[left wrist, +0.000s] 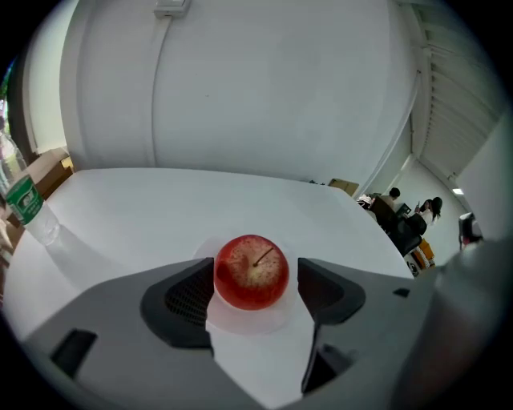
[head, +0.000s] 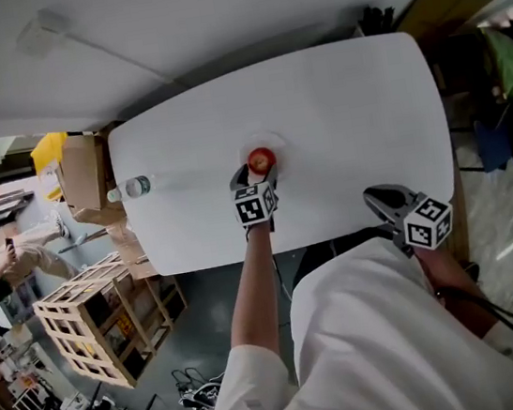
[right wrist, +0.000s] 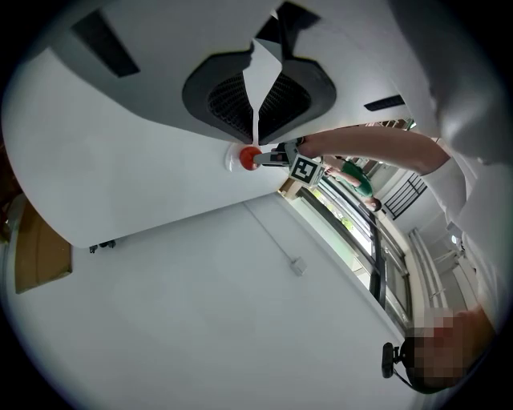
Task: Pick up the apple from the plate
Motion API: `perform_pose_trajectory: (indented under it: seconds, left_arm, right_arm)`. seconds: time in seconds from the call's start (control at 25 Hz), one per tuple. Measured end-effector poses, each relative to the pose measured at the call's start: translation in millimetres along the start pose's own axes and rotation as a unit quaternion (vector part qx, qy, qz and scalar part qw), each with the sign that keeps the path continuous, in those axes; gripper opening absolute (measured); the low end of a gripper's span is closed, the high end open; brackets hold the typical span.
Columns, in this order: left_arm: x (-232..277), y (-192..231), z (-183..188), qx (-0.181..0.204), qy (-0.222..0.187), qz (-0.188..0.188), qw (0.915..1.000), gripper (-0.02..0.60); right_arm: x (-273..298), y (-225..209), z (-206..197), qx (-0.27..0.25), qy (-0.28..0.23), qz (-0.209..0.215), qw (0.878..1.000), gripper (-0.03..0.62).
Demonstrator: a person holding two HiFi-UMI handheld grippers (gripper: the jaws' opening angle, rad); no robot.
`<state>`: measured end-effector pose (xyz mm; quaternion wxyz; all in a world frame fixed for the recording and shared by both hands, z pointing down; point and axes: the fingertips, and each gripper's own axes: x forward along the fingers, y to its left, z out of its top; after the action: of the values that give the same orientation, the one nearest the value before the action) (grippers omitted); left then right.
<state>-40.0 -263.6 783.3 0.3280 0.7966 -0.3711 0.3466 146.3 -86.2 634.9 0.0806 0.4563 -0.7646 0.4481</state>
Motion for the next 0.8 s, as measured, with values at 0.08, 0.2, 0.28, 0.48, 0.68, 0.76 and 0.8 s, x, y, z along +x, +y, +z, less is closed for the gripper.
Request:
perform_pose_trajectory:
  seconds: [0.08,0.2,0.28,0.48,0.68,0.76,0.8]
  left_arm:
    - [7.8,3.0,-1.8,-0.008,0.009,0.008,0.9999,0.339]
    - [16.0,4.3,-2.8,-0.015,0.018,0.015,0.9996,0.339]
    - [17.4,4.1,-2.0,-0.023,0.018,0.015,0.9994,0.334]
    - [11.6,0.9,2.3,-0.037,0.011,0.014,0.9991,0.33]
    - [-4.0,-11.3,9.5,-0.036,-0.003,0.003,0.9993,0.33]
    - [-14.2,-16.8,13.5,-0.034,-0.013,-0.004,0.9993,0.328]
    - [-20.2,-19.9,15.8,-0.033,-0.019,-0.009,0.9992,0.328]
  right_arm:
    - [1.0,-3.4,0.8,0.001,0.004,0.002,1.0,0.044]
    - [2.3,-8.4,1.2,0.003,0.009,0.008,1.0,0.044]
    - [3.6,-11.1,1.3,0.003,0.013,0.012,1.0,0.044]
    - [8.8,-17.5,3.0,-0.002,0.024,0.025,0.999,0.044]
    - [11.6,-20.7,5.4,-0.005,0.025,0.038,0.999,0.044]
    - [13.2,-19.8,5.4,-0.009,0.026,0.042,0.999,0.044]
    - [13.8,-19.3,6.0,-0.012,0.027,0.042,0.999,0.044]
